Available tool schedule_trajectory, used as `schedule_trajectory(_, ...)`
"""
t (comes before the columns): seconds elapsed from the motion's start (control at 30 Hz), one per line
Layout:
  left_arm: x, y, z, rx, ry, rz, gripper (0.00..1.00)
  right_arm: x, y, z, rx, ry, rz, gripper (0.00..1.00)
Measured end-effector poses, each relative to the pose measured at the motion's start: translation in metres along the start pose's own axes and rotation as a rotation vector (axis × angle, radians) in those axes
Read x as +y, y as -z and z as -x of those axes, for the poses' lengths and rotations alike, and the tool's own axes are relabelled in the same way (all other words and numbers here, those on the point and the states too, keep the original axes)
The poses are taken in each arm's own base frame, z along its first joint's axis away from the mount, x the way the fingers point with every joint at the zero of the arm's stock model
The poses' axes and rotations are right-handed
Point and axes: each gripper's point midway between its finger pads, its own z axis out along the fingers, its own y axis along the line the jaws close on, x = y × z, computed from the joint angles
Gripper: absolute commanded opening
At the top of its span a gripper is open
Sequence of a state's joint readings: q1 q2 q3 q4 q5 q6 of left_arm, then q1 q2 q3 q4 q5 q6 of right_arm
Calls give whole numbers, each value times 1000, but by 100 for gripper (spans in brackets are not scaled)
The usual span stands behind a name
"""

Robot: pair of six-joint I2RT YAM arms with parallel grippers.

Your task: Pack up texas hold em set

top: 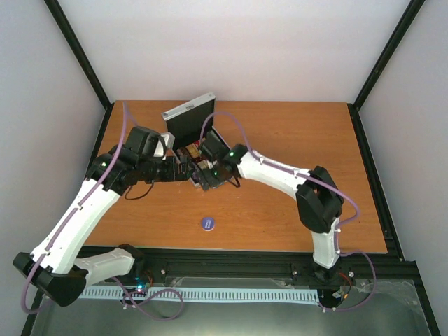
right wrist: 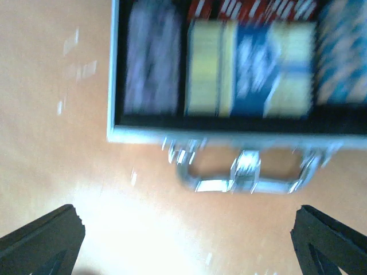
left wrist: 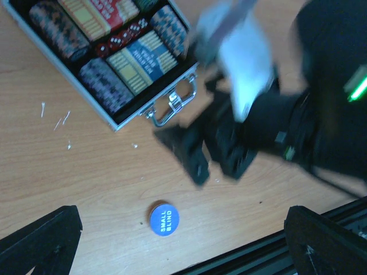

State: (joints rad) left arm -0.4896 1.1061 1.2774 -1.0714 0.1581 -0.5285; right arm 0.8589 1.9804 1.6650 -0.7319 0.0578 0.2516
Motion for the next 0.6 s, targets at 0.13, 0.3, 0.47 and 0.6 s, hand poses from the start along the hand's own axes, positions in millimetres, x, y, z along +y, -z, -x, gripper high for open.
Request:
schedule_trajectory(0.13,-8,15,8,-45,-8,-29,100,28,1,-70,140,68,3,100)
schedule_trajectory(0.3,-8,28,5,-69,-9,-39,100,73,2,-137,264,165,22,98)
schedule_trajectory(0.47,-8,37,2,-85,-12,-52,100,96,5,-152,280,186,48,97)
schedule_trajectory(0.6,-7,38,-1,-84,-12,-51,100,98,-4,-159,302,181,42,95)
